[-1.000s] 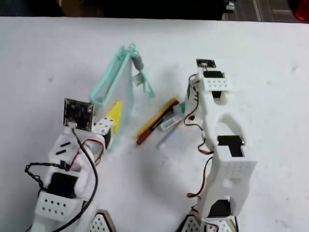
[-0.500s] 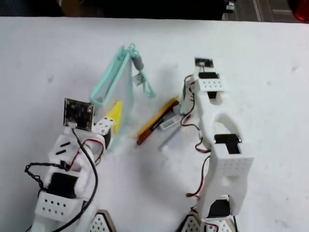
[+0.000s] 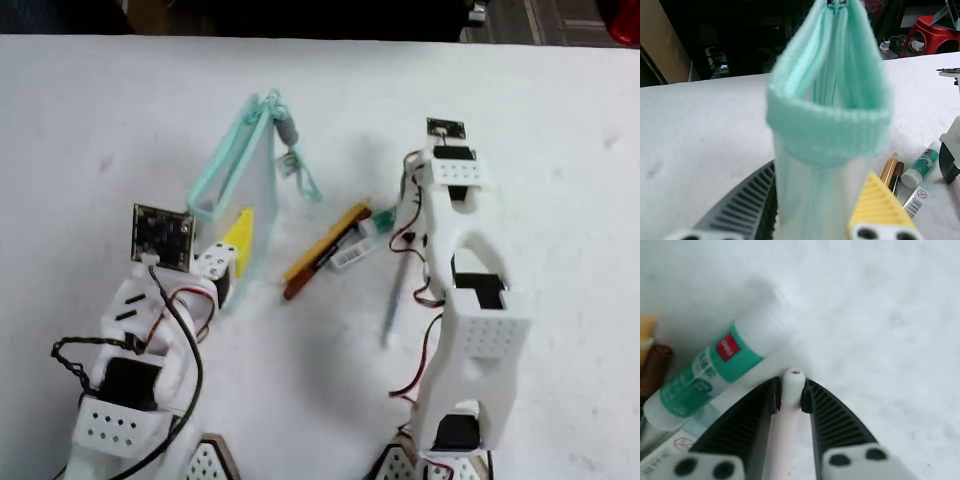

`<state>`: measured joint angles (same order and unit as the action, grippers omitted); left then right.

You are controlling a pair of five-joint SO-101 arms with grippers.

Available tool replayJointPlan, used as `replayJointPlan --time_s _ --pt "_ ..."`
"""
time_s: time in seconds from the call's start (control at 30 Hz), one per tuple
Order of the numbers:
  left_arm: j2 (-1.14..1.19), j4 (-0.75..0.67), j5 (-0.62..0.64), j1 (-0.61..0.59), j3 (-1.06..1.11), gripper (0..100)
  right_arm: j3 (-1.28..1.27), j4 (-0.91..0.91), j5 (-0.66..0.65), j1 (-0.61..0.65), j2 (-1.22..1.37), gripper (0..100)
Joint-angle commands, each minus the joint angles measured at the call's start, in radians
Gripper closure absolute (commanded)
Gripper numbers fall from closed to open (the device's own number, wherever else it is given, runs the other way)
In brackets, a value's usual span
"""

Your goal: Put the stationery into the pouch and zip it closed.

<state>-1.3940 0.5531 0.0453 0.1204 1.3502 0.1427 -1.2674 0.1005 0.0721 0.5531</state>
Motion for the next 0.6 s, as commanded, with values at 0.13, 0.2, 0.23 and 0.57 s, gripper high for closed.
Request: replayJointPlan --time_s 0.13,0.2,0.23,0.57 --pt "-0.018 -0.02 0.009 -0.01 -0.003 80 0.17 -0.154 -0.02 0.004 -0.28 98.3" --pt "-0.018 -0.02 0.009 -0.01 -0.003 80 0.224 -0.185 -0.021 0.007 -0.377 98.3" --pt "-0.018 -0.02 0.009 -0.01 -0.003 80 0.253 -0.197 -0.021 0.012 -0.424 98.3" --pt "-0.018 -0.023 0.008 -0.008 -0.003 80 0.588 -0.122 -0.021 0.183 -0.766 98.3"
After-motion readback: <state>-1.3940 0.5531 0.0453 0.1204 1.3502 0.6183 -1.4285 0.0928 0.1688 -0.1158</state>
